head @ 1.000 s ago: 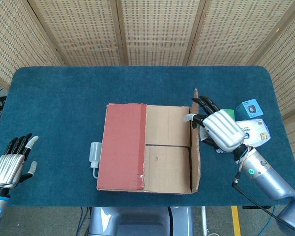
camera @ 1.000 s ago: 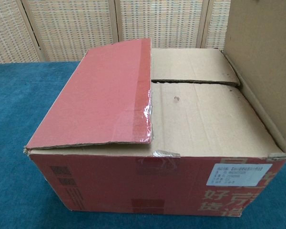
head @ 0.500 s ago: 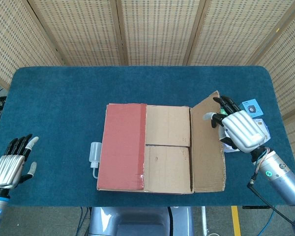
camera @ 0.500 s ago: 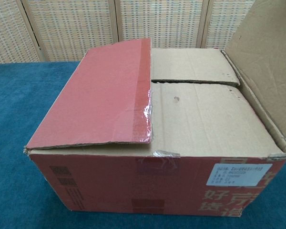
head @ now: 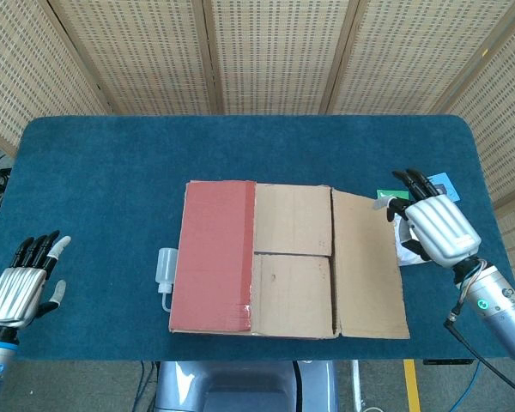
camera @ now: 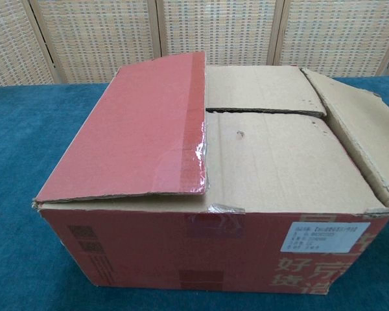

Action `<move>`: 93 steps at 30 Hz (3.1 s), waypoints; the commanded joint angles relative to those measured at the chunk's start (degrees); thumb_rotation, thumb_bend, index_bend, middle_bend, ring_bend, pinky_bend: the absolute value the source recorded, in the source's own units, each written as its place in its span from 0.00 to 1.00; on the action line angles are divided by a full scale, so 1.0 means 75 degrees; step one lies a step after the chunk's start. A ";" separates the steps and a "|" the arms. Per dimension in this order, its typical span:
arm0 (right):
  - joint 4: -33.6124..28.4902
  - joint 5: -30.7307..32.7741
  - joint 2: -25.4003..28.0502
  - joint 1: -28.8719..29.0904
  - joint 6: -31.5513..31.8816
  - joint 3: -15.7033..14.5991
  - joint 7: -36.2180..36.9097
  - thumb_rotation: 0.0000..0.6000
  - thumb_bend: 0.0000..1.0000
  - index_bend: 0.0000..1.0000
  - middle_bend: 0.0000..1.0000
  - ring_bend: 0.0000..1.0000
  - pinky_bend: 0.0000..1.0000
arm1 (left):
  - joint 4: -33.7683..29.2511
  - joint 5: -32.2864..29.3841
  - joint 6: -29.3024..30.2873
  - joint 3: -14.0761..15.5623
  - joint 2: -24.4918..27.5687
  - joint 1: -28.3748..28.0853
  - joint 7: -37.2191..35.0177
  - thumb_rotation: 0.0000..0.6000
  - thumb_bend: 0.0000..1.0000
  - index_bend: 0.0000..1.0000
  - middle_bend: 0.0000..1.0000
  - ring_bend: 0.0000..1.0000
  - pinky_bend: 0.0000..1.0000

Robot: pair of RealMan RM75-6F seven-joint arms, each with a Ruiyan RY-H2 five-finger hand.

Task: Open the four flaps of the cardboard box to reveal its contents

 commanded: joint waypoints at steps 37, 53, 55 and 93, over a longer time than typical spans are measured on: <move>0.0655 0.0711 -0.2065 -0.1946 0.2415 -0.0554 -0.1875 1.00 0.44 0.00 0.00 0.00 0.00 | -0.1309 0.1717 -0.4099 -0.1316 0.2085 -0.4300 -0.0914 1.00 0.53 0.00 0.00 0.00 0.00; 0.0669 0.0735 -0.2019 -0.2166 0.2453 -0.0520 -0.1840 1.00 0.44 0.00 0.00 0.00 0.00 | -0.1059 0.0936 -0.6447 -0.1908 0.0958 -0.6669 -0.1527 1.00 0.61 0.00 0.00 0.00 0.00; 0.0668 0.0728 -0.1997 -0.2197 0.2465 -0.0513 -0.1818 1.00 0.44 0.00 0.00 0.00 0.00 | -0.1004 0.0783 -0.6597 -0.1956 0.0761 -0.6895 -0.1460 1.00 0.64 0.00 0.00 0.00 0.00; 0.0948 0.0736 -0.1951 -0.2448 0.2327 -0.0378 -0.1226 1.00 0.44 0.00 0.00 0.00 0.00 | -0.0492 -0.1433 -0.6739 -0.1144 -0.0529 -0.8227 -0.0176 1.00 0.87 0.29 0.27 0.07 0.00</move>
